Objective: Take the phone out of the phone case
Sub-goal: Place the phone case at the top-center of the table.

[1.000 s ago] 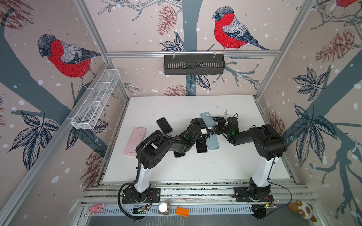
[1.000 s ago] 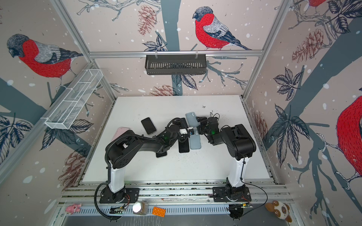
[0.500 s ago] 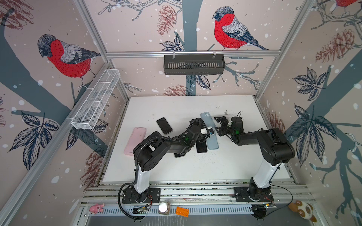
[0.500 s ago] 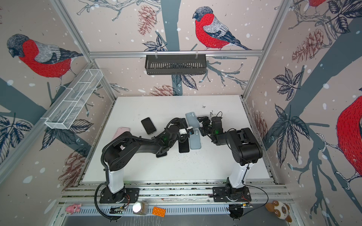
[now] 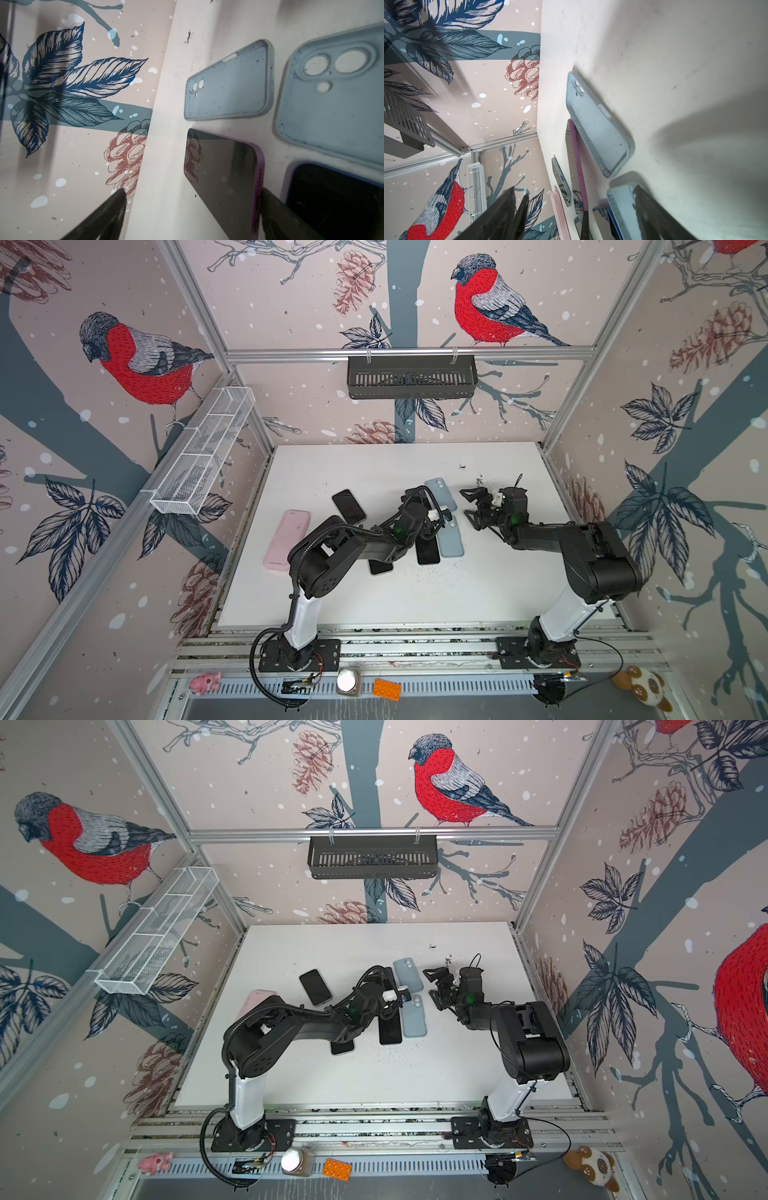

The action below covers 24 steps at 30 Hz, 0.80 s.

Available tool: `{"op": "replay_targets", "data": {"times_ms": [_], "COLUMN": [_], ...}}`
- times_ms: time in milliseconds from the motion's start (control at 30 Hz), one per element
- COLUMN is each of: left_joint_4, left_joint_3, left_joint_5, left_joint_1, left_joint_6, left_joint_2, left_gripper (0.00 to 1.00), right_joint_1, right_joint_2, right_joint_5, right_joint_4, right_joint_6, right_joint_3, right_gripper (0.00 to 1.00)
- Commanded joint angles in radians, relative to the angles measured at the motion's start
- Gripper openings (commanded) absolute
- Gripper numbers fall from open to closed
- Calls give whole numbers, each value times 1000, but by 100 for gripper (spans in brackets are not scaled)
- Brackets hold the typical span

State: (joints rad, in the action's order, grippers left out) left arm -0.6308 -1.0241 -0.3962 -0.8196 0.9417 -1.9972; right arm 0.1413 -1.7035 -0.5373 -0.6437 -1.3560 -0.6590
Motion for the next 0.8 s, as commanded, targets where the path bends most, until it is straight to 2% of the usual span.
{"op": "replay_targets", "data": {"times_ms": [0, 167, 300, 400, 500, 600, 767], "left_joint_4": [14, 173, 218, 222, 220, 252, 416], "left_joint_3": [-13, -56, -74, -60, -55, -58, -101], "left_joint_5": [23, 95, 85, 81, 62, 76, 16], "left_joint_1": [1, 0, 0, -1, 0, 1, 3], "left_joint_6": [-15, -67, -91, -123, -229, -398, -711], "left_joint_2": [5, 44, 60, 100, 182, 285, 411], "left_gripper": [97, 97, 97, 97, 97, 97, 97], "right_joint_1": [-14, -22, -28, -31, -30, -24, 6], "right_joint_2": [16, 18, 6, -11, -49, -110, -201], "right_joint_5": [-29, -35, -47, -47, -21, 33, 165], "right_joint_4": [11, 38, 54, 134, 261, 403, 579], "right_joint_6": [38, 65, 92, 182, 315, 430, 557], "right_joint_3": [12, -7, -32, -92, -186, -298, -471], "right_gripper": [89, 89, 89, 89, 87, 75, 39]}}
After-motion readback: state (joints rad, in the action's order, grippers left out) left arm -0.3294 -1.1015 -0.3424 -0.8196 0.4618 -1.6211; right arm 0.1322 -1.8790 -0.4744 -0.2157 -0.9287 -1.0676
